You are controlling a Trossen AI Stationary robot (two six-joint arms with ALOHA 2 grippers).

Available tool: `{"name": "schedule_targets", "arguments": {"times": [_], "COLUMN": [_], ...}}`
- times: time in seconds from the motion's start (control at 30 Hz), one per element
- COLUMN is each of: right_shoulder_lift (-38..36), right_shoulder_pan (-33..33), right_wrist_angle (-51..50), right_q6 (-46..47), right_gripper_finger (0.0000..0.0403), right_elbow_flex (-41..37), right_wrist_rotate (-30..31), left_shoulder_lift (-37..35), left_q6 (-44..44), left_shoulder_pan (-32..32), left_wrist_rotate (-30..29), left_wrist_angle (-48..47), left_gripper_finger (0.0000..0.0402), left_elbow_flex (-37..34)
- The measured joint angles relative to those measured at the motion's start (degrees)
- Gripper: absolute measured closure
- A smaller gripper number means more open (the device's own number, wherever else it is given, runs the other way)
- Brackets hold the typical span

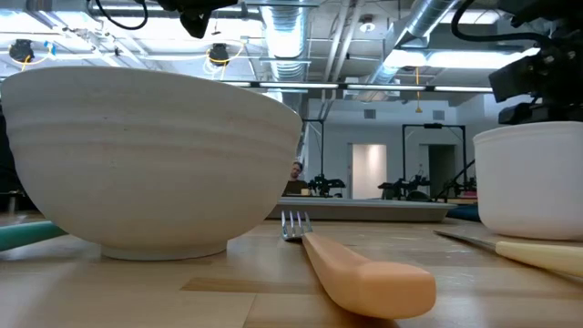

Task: Set up tray
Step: Put the white mug on the gray serving tray

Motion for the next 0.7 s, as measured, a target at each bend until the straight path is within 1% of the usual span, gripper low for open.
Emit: {"name": "schedule_targets", "arguments": {"times": [0.2,0.27,0.47,0.57,0.7], "right_shoulder_lift": [0.00,0.02,0.02,0.02,0.02], "right_shoulder_pan": [0.00,0.00,-0.38,-1.37,-2.94], "right_wrist_angle": [-0.44,-0.50,-2.89,-4.52,-5.09], "right_q6": [-0.04,-0.40,-1.49,-2.92,-5.93], "right_gripper_finger": [0.0361,0.0361,0.0350,0.0355,0.0361], "right_elbow_flex": [0.89,2.17,7.31,10.20,14.47], "right_wrist_rotate": [-0.24,-0.21,0.00,-0.02,0.02], "left_shoulder_lift": [0.00,0.00,0.00,0.00,0.00], "left_q6": [0.04,0.89,3.61,5.09,5.56], "left_shoulder_pan": [0.00,0.01,0.01,0.00,0.01], "left_wrist_rotate": [0.00,-0.02,-0.02,-0.02,-0.04], "left_wrist_angle": [0.02,0.02,0.94,1.11,4.03], "left_gripper_finger": [0.0401,0.0401,0.0401,0.0401,0.0401], "left_elbow_flex": [0.00,0.00,-0.02,-0.02,-0.04]}}
